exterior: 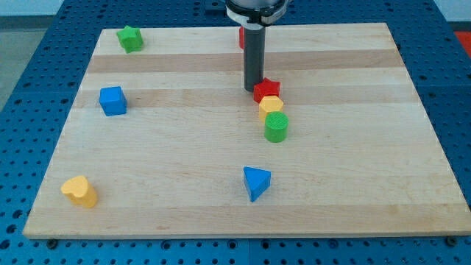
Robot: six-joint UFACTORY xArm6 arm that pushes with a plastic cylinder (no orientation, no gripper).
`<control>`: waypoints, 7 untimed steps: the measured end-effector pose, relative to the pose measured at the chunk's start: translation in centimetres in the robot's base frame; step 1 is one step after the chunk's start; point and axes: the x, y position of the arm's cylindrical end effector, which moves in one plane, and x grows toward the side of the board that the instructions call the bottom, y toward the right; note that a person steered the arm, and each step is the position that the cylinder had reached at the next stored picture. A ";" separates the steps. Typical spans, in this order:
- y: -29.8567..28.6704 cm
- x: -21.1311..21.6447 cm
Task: Move your arm to the bottom center
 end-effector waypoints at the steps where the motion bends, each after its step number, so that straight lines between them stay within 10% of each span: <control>1: 0.0 0.0; 4: -8.5 1.4; 7: -9.1 13.5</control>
